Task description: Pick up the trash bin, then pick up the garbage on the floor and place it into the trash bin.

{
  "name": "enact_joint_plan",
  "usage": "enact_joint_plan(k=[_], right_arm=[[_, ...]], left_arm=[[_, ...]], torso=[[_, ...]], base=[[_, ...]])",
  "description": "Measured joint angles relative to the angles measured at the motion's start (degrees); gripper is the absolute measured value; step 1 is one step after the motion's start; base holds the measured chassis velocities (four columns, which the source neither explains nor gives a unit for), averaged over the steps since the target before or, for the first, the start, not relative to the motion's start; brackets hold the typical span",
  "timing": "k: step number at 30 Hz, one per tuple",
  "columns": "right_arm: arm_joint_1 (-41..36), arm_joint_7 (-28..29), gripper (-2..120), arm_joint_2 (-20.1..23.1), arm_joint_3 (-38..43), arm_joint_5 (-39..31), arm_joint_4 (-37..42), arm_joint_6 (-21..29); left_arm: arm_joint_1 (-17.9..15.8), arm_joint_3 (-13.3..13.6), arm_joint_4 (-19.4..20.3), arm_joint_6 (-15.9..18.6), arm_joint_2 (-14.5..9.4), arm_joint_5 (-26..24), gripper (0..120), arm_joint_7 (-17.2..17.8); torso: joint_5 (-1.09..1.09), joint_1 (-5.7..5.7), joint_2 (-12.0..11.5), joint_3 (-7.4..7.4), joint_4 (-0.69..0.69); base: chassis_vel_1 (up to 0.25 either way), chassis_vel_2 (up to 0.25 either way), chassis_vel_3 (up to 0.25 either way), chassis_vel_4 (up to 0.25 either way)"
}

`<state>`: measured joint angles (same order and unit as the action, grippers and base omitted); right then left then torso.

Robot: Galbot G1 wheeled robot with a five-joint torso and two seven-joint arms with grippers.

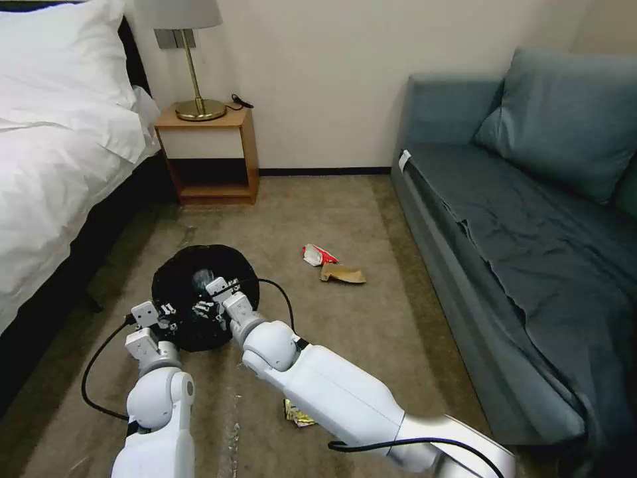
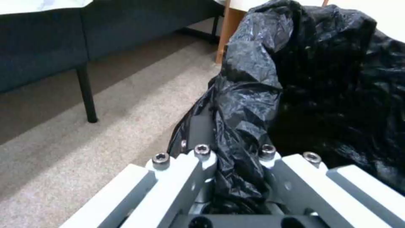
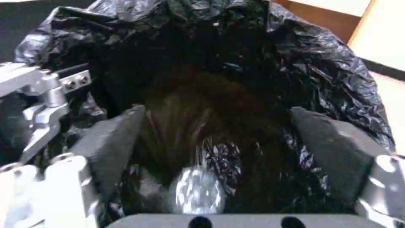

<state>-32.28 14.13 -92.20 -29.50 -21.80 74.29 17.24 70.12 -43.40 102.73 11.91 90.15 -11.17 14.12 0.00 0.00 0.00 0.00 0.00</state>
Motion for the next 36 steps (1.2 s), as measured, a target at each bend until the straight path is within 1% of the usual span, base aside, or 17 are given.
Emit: enact_joint_plan(k=[1, 6, 9, 10, 12, 19, 21, 22, 23, 24, 25, 27, 28, 30, 31, 33, 36], right_arm=[[-0.04, 0.09, 99, 0.01, -0.21, -0.17, 0.28, 0.18], [-0.35, 0.27, 100, 0.04, -0.26, -0.09, 0.9, 0.38], [-0.23, 0.92, 100, 0.05, 1.66, 0.53, 1.6, 0.54], [0.72, 2.76, 100, 0.06, 4.73, 1.2, 1.68, 2.0], [1.54, 4.17, 100, 0.06, 7.01, 0.98, 1.72, 3.09], [1.69, 7.29, 100, 0.06, 12.07, 0.03, 3.54, 7.28], [0.48, 9.2, 100, 0.52, 12.93, -2.66, 4.81, 10.89], [0.48, 9.2, 100, 0.52, 12.93, -2.66, 4.81, 10.89], [-0.57, 11.51, 100, 1.66, 13.61, -5.92, 6.09, 15.08], [-1.16, 12.91, 100, 2.19, 13.94, -8.06, 6.7, 17.25], [-1.16, 12.91, 100, 2.19, 13.94, -8.06, 6.7, 17.25], [-2.3, 15.62, 100, 3.11, 14.39, -12.69, 7.66, 20.63], [-2.3, 15.62, 100, 3.11, 14.39, -12.69, 7.66, 20.63], [-3.97, 18.19, 100, 4.59, 14.55, -18.01, 8.21, 23.73], [-3.97, 18.19, 100, 4.59, 14.55, -18.01, 8.21, 23.73], [-5.47, 20.65, 100, 7.19, 13.54, -24.29, 8.92, 25.31], [-6.17, 21.13, 100, 8.96, 12.17, -26.24, 9.0, 25.39]], left_arm=[[0.07, -0.04, 0.3, 0.0, 0.1, 0.0, 4, 0.01], [0.11, -0.08, 0.33, 0.0, 0.19, 0.05, 4, 0.03], [0.12, -0.21, 0.33, 0.0, 0.2, 0.08, 4, 0.08], [0.08, -0.34, 0.48, 0.0, 0.17, 0.04, 4, 0.11], [-0.04, -0.48, 0.53, 0.0, 0.07, -0.02, 4, 0.13], [0.02, -1.01, 0.45, 0.0, -0.32, -0.74, 4, 0.17], [0.11, -1.3, 0.62, 0.01, -0.6, -1.07, 4, 0.17], [0.11, -1.3, 0.62, 0.01, -0.6, -1.07, 4, 0.17], [0.1, -1.64, 0.77, 0.01, -0.83, -1.24, 4, 0.2], [0.08, -1.79, 0.82, 0.01, -0.93, -1.32, 4, 0.22], [0.08, -1.79, 0.82, 0.01, -0.93, -1.32, 4, 0.22], [0.04, -1.87, 0.97, 0.06, -1.11, -1.61, 4, 0.22], [0.04, -1.87, 0.97, 0.06, -1.11, -1.61, 4, 0.22], [0.03, -1.98, 1.05, 0.09, -1.35, -1.98, 4, 0.18], [0.03, -1.98, 1.05, 0.09, -1.35, -1.98, 4, 0.18], [0.16, -2.12, 1.12, 0.11, -1.48, -2.1, 4, 0.19], [0.26, -2.15, 1.12, 0.11, -1.48, -2.18, 4, 0.14]], torso=[[0.0, 0.0, 0.0, 0.0, 0.0], [0.0, 0.0, 0.0, 0.0, 0.0], [0.0, 0.0, 0.0, 0.0, 0.01], [0.0, 0.0, 0.0, 0.0, 0.0], [0.01, 0.0, 0.0, 0.0, -0.01], [0.0, 0.0, 0.0, 0.0, 0.0], [0.01, 0.0, 0.0, 0.0, 0.01], [0.01, 0.0, 0.0, 0.0, 0.01], [0.01, 0.0, 0.0, 0.0, 0.01], [0.01, 0.0, 0.0, 0.0, 0.0], [0.01, 0.0, 0.0, 0.0, 0.0], [0.01, 0.0, 0.0, 0.0, -0.01], [0.01, 0.0, 0.0, 0.0, -0.01], [0.01, 0.0, 0.0, 0.0, -0.01], [0.01, 0.0, 0.0, 0.0, -0.01], [0.02, 0.0, 0.0, -0.01, 0.0], [0.01, 0.0, 0.0, 0.0, 0.0]], base=[[0.0, 0.0, 0.0, 0.0], [0.0, 0.0, 0.0, 0.0], [0.0, 0.0, 0.0, 0.0], [0.0, 0.0, 0.0, 0.0], [0.0, 0.0, 0.0, 0.0], [0.0, 0.0, 0.0, 0.0], [0.0, 0.0, 0.0, 0.0], [0.0, 0.0, 0.0, 0.0], [0.0, 0.0, 0.0, 0.0], [0.0, 0.0, 0.0, 0.0], [0.0, 0.0, 0.0, 0.0], [0.0, 0.0, 0.0, 0.0], [0.0, 0.0, 0.0, 0.0], [0.0, 0.0, 0.0, 0.0], [0.0, 0.0, 0.0, 0.0], [0.0, 0.0, 0.0, 0.0], [0.0, 0.0, 0.0, 0.0]])
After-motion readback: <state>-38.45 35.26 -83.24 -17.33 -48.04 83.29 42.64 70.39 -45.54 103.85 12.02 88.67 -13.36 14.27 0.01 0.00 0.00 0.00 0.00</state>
